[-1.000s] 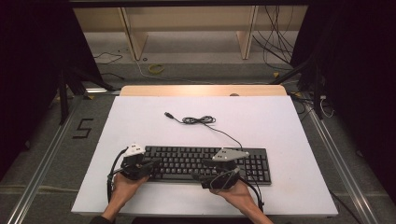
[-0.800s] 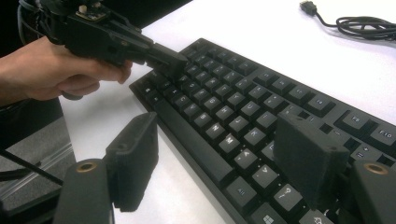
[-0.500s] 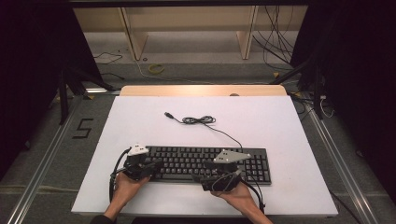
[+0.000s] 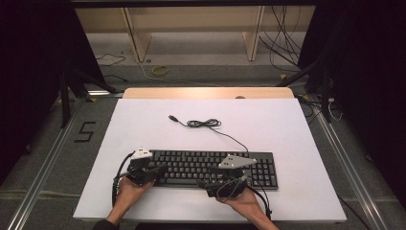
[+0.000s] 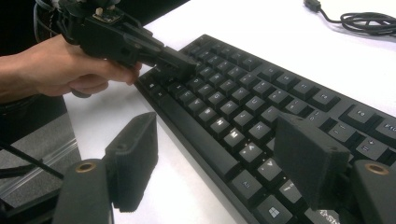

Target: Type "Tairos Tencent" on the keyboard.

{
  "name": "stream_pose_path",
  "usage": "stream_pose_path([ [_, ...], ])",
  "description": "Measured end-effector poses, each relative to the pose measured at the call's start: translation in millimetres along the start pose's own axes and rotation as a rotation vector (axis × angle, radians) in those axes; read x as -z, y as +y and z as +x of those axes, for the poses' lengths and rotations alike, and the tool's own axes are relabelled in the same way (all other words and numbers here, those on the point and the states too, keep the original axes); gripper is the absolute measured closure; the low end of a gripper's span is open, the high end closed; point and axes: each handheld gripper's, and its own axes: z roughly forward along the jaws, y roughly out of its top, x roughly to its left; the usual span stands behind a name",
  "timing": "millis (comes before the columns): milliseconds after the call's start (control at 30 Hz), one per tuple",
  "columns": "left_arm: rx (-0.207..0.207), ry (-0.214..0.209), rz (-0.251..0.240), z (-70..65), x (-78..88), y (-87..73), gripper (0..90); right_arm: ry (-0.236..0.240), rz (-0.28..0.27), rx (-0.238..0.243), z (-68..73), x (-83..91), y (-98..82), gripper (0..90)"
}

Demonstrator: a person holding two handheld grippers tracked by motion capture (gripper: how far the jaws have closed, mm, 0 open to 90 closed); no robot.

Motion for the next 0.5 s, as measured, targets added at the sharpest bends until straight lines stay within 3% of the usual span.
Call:
stream_pose_path([
  [133,-0.009,0.01,0.004,-2.1,1.6,1.0,88.7,0.0,0.001,-0.001,-0.3,-0.3,0.0,31.5],
  [367,0.008,0.006,-0.034,-4.5,10.6,4.4,81.9,-0.001,-0.006,0.0,-0.4,-0.4,0.5,31.5],
  [500,0.016,-0.008,-0.051,-5.0,14.1,5.1,73.6,-0.005,-0.008,0.001,-1.2,-1.6,0.5,31.5],
])
